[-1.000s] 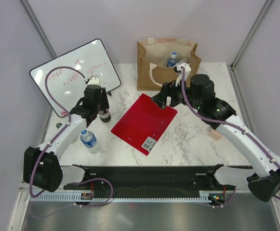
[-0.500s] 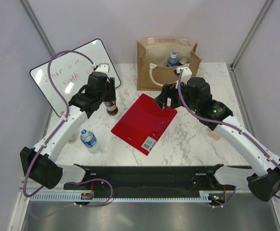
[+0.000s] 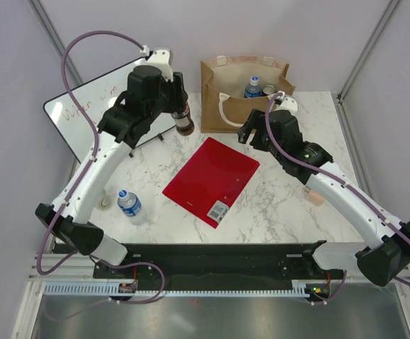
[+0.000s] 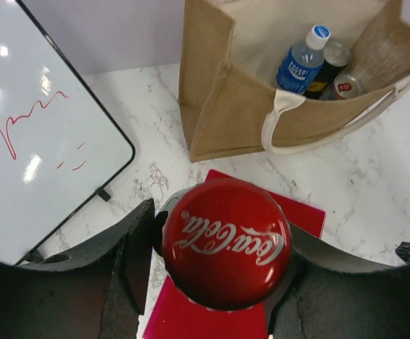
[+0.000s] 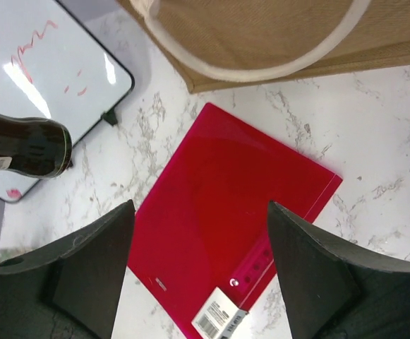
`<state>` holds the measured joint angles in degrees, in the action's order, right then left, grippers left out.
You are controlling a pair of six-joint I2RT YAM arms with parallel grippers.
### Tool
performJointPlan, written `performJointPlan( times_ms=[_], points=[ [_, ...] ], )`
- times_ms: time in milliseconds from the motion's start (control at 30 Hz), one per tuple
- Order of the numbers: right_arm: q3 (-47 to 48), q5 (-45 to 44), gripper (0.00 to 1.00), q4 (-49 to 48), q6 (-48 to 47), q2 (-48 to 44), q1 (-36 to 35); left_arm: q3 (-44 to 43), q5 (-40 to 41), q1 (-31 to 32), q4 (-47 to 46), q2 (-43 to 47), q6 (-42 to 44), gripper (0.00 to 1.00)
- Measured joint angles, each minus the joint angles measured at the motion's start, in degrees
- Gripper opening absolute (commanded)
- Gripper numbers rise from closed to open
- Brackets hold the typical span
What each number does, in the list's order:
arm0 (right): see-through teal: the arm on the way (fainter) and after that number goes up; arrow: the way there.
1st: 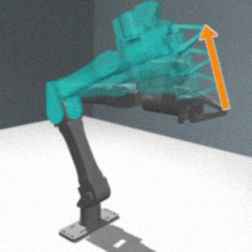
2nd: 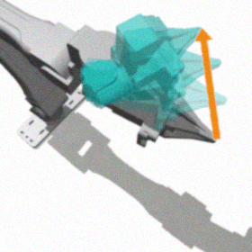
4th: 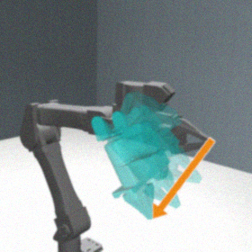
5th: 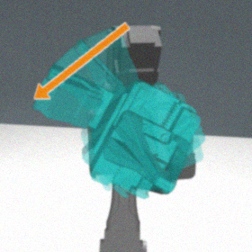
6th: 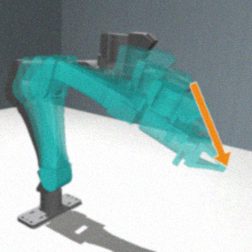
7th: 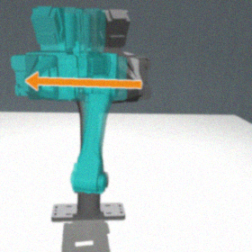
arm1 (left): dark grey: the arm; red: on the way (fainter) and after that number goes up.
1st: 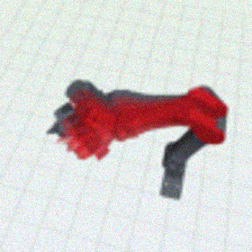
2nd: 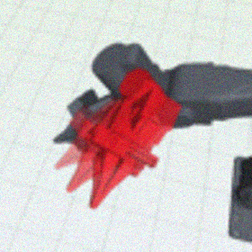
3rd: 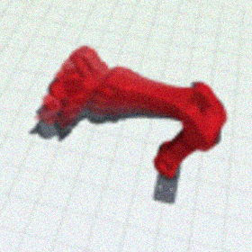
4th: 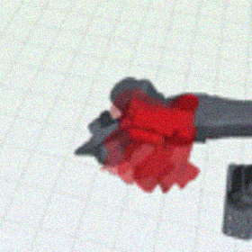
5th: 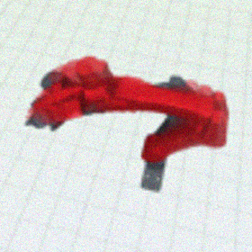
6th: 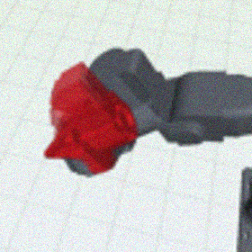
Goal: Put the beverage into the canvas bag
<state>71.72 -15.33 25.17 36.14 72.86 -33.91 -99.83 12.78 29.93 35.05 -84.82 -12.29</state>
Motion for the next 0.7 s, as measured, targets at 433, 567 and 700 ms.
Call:
performJointPlan(
  times_ms=[433, 567, 700],
  points=[
    [0.31, -3.02, 0.82, -1.42, 2.8, -3.37, 0.07, -32.37, -3.72, 3.41, 0.68, -19.67, 2.73, 0.02],
    [-0.46, -1.53, 0.82, -1.77, 1.66, -4.07, 0.07, -34.58, -4.42, 4.68, -2.03, -23.41, 3.82, 0.02],
    [-1.25, -0.2, 0.82, -2.05, 0.37, -5.64, 0.07, -34.6, -4.48, 5.38, -5.27, -26.27, 4.61, 0.02]
  ],
)
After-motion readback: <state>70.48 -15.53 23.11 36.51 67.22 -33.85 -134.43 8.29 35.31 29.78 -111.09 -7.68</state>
